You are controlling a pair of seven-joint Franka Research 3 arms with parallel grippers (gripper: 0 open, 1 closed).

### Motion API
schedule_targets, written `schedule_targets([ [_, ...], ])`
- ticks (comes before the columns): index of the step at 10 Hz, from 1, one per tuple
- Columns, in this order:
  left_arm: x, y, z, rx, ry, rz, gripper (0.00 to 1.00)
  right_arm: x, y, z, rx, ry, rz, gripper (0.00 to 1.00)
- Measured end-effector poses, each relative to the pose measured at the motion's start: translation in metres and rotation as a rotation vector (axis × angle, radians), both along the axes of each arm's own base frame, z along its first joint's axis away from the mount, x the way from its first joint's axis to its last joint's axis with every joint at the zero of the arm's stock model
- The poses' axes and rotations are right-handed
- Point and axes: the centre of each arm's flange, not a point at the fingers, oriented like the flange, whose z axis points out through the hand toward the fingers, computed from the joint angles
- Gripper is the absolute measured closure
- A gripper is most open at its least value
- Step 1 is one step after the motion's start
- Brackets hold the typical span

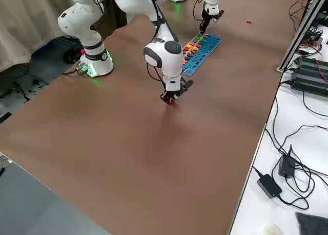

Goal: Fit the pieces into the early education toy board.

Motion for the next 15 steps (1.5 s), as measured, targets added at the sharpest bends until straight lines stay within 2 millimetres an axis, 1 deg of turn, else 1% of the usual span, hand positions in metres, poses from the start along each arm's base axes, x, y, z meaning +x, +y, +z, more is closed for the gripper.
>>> schedule_targets([
  [4, 0.001, -0.001, 0.001, -0.002, -0.002, 0.0, 0.66, 0.0, 0.0, 0.0, 0.0, 0.001, -0.007, 0.59],
  [6, 0.004, -0.003, 0.007, -0.009, -0.012, 0.002, 0.66, 0.0, 0.0, 0.0, 0.0, 0.001, -0.008, 0.59],
  [8, 0.007, -0.005, 0.016, -0.02, -0.027, 0.001, 0.64, 0.0, 0.0, 0.0, -0.001, 0.0, -0.009, 0.63],
  [10, 0.011, -0.006, 0.031, -0.032, -0.05, 0.004, 0.64, 0.0, 0.0, 0.0, -0.001, -0.001, -0.01, 0.65],
  [11, 0.017, -0.003, 0.041, -0.04, -0.065, 0.013, 0.64, 0.0, 0.0, 0.0, -0.001, -0.001, -0.01, 0.65],
  [12, 0.03, 0.006, 0.051, -0.048, -0.082, 0.038, 0.64, 0.0, 0.0, 0.0, -0.001, -0.001, -0.009, 0.65],
  [13, 0.05, 0.023, 0.062, -0.056, -0.102, 0.074, 0.63, 0.0, 0.0, 0.0, 0.0, 0.0, -0.009, 0.65],
  [14, 0.076, 0.049, 0.073, -0.065, -0.123, 0.106, 0.62, -0.001, 0.001, 0.0, 0.001, 0.007, -0.008, 0.65],
  [15, 0.103, 0.082, 0.081, -0.069, -0.142, 0.133, 0.6, -0.003, 0.004, 0.0, 0.005, 0.027, -0.003, 0.65],
])
